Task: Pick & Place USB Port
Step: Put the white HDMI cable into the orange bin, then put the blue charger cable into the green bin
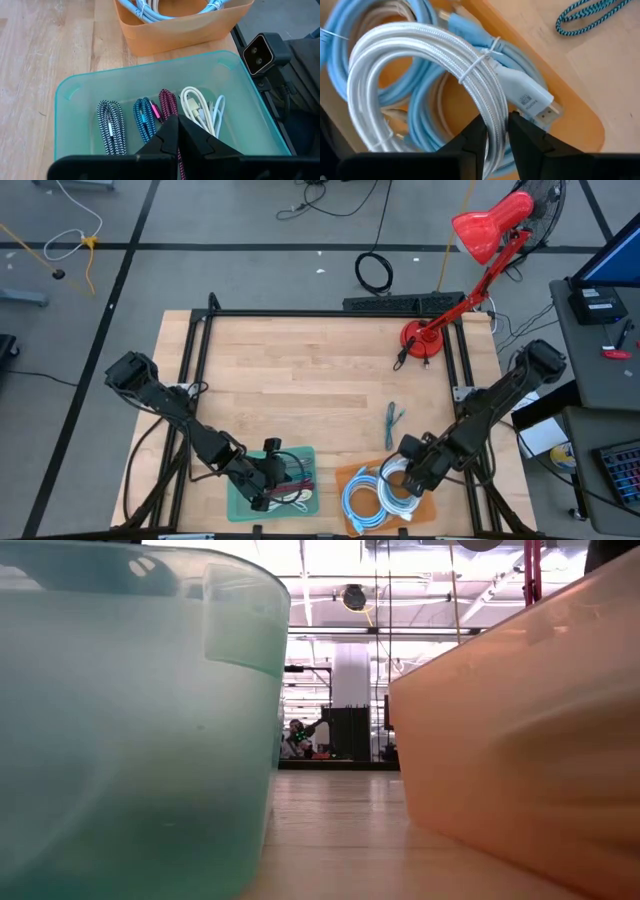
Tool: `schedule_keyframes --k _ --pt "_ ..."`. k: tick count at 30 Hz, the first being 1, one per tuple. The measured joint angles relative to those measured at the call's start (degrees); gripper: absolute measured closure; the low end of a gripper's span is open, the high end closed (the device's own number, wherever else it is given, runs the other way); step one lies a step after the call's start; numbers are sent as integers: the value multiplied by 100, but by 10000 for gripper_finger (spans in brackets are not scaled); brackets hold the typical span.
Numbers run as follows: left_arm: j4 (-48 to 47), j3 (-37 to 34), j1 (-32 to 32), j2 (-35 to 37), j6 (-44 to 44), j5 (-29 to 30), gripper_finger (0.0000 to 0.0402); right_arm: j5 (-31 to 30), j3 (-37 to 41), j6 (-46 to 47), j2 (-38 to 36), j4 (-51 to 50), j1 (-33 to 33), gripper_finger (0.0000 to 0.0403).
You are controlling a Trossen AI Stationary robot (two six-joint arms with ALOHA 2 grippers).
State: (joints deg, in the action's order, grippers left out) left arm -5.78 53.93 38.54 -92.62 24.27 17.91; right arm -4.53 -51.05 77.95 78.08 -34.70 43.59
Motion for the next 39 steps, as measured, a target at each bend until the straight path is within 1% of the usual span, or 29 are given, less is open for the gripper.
schedule_keyframes --k 7,15,25,33,36,39 --pt "2 0 5 0 7 0 394 -114 0 78 -137 -141 -2 328" --pt "0 0 20 0 2 0 394 325 -2 501 -122 -753 -2 328" --pt "2 0 20 0 0 0 394 334 -5 479 -174 -745 -2 328" --pt "0 0 20 0 0 0 394 318 -9 382 -578 -730 -2 328" --pt "0 0 20 0 -5 0 394 99 -9 101 -922 -715 -62 328" --pt "0 0 17 0 -19 2 394 -615 -9 -453 -1358 -706 -216 328"
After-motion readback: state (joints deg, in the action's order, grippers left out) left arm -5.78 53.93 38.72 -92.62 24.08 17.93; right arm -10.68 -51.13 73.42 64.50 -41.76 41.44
